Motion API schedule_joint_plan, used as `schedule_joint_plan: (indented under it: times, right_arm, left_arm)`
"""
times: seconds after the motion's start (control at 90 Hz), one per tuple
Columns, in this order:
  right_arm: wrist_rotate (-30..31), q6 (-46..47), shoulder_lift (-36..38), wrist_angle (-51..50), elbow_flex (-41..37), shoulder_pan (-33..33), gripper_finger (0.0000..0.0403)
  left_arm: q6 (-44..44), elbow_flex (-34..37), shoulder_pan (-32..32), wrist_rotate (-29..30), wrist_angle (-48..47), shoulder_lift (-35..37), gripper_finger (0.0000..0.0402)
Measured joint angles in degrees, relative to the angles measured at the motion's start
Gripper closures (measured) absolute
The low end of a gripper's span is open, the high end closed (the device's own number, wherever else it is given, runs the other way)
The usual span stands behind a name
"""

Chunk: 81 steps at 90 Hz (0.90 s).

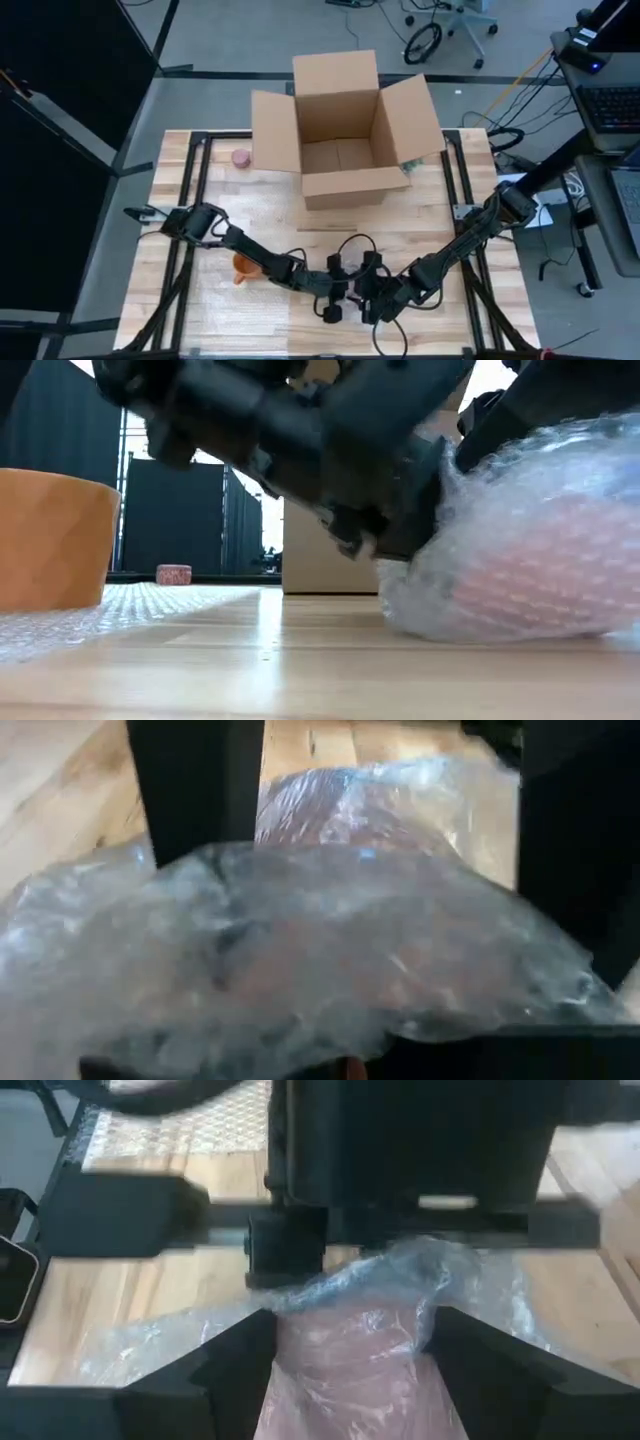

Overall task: Wrap mug
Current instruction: Wrap the pink cup with the bubble wrap

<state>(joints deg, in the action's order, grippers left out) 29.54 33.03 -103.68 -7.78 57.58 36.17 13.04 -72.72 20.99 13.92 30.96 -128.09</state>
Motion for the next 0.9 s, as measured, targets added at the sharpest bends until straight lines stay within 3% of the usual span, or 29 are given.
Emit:
schedule_joint_plan:
  times: [0.267, 0.567, 0.733, 0.9]
  right_arm:
    - [-1.01, -0.91, 2.01, -0.19, -0.18, 0.10, 0.0161]
    - [-5.56, -1.12, 15.35, -4.32, -0.30, 0.02, 0.0161]
    - [-13.89, 4.41, 24.34, -17.89, -0.28, 0.21, 0.0161]
    - [-13.60, 7.18, 25.64, -30.62, -2.48, 2.60, 0.0161]
  left_arm:
    - [1.60, 0.02, 0.14, -1.26, 1.47, -2.47, 0.0401]
    - [0.99, -0.18, -0.02, -1.41, 0.60, -2.04, 0.0402]
    - [1.00, -0.11, -0.01, -2.13, 0.31, -2.04, 0.0402]
    - [1.10, -0.01, 0.04, -2.44, 0.48, -2.04, 0.0402]
